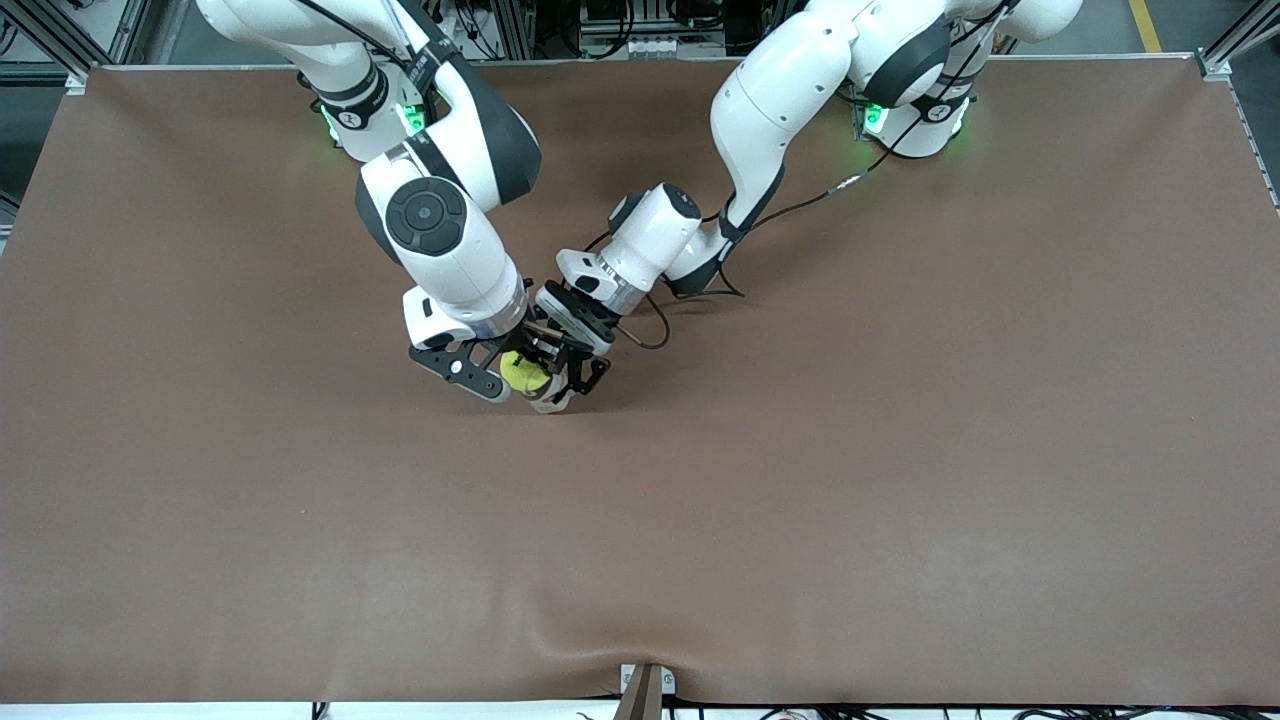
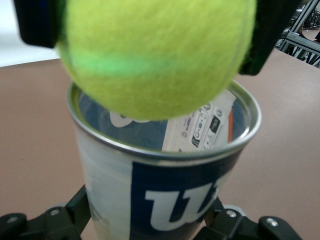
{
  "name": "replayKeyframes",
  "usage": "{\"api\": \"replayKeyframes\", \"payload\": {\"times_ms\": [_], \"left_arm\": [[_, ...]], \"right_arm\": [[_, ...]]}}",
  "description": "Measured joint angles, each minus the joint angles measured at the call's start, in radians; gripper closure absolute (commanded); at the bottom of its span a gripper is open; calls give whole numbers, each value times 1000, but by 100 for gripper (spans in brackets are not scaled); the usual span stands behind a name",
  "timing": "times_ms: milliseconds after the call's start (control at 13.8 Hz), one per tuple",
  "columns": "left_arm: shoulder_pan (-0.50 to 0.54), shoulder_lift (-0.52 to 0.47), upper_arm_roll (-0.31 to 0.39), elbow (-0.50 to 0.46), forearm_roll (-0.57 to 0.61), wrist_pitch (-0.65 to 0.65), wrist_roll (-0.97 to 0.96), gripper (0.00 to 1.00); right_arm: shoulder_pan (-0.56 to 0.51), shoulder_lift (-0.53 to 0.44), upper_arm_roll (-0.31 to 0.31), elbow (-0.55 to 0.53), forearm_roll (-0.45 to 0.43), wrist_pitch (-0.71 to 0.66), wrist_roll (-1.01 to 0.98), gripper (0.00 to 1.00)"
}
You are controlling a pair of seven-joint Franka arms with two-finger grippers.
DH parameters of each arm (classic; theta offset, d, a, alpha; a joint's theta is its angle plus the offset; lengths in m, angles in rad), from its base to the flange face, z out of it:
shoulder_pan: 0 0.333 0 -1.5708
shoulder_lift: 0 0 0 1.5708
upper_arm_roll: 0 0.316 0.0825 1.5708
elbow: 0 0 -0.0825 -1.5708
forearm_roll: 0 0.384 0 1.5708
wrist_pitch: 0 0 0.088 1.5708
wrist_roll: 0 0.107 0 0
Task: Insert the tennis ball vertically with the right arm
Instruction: 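Carry the second ball with the right gripper over the can's rim, then open the right gripper to drop the ball into the can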
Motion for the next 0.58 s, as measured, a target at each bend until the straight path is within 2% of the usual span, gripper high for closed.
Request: {"api": "replayKeyframes", "payload": {"times_ms": [72,145,579], "left_arm": [[0,0,0,0,0,0,0,8],[0,0,0,0,0,0,0,5],[0,0,0,0,0,0,0,4]], "right_arm": [[0,0,-2,0,0,-2,0,37],[0,0,-4,0,0,-5,0,0],[0,2,-11,0,0,-9,4,0]]}}
